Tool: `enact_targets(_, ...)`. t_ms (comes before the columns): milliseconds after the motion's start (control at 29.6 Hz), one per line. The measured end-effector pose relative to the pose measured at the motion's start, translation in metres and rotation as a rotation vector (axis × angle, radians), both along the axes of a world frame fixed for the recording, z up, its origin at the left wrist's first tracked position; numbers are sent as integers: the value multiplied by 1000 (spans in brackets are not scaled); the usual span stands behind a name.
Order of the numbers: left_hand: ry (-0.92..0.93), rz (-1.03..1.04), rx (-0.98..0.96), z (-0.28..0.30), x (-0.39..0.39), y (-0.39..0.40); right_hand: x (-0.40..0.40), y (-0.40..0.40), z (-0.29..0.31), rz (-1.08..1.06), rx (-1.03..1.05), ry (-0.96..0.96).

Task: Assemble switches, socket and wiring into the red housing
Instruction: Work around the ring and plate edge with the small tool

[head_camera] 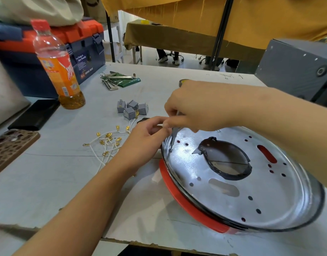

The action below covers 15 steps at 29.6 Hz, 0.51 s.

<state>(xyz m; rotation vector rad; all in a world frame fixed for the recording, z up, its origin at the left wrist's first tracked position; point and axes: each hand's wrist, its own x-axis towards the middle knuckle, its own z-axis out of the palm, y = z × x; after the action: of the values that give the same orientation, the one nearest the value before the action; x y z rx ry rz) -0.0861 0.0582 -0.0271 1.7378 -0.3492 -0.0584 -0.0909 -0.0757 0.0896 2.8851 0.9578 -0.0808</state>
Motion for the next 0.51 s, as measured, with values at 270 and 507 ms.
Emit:
enact_targets(270,19,-5,-1,1,0,1,0,-8,1,-59,117,151)
enact_targets(507,21,-4,3,-1,0,1,-3,-2,-2,-38,-10,-38)
